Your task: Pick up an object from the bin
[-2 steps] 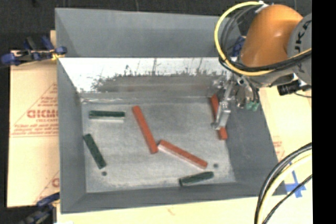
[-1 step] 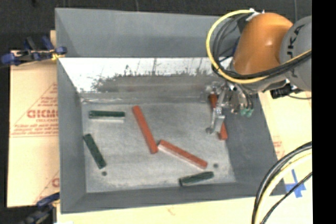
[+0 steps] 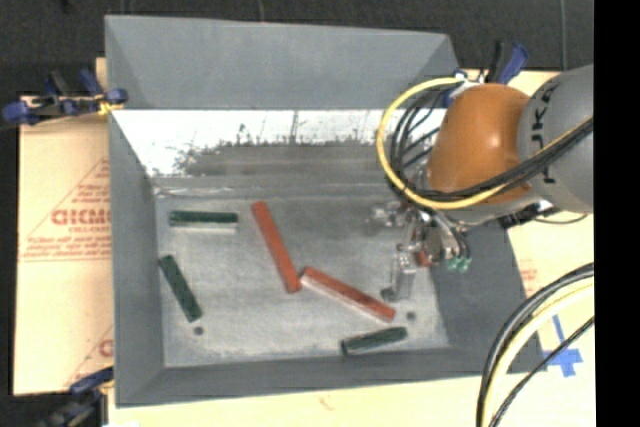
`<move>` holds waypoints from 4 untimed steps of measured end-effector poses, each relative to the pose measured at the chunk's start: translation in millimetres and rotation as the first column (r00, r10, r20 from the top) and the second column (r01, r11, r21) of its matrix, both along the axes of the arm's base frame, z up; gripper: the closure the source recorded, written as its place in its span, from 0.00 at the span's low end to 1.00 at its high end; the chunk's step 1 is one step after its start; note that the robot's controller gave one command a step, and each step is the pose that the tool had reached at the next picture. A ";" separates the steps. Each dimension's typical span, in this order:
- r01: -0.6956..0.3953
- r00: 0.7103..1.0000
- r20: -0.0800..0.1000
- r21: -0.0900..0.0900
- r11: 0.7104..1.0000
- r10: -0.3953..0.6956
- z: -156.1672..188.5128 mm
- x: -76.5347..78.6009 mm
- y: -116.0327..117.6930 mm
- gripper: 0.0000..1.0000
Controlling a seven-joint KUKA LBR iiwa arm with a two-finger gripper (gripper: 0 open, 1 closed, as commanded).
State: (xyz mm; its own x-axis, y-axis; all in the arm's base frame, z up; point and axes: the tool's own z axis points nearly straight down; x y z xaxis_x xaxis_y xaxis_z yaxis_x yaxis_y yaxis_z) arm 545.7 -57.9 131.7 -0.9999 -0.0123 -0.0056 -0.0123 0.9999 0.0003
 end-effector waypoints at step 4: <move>0.322 0.947 -0.011 -0.001 0.947 -0.322 -19.6 -17.2 14.5 1.00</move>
Offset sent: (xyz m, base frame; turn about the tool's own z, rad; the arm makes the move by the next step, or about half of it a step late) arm -0.0095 0.0219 -0.0617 0.3349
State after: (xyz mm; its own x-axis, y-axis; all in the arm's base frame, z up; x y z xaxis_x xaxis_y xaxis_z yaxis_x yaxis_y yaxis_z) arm 528.5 -43.4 112.1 -0.9507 0.3101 0.0056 0.3101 0.9507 -0.0009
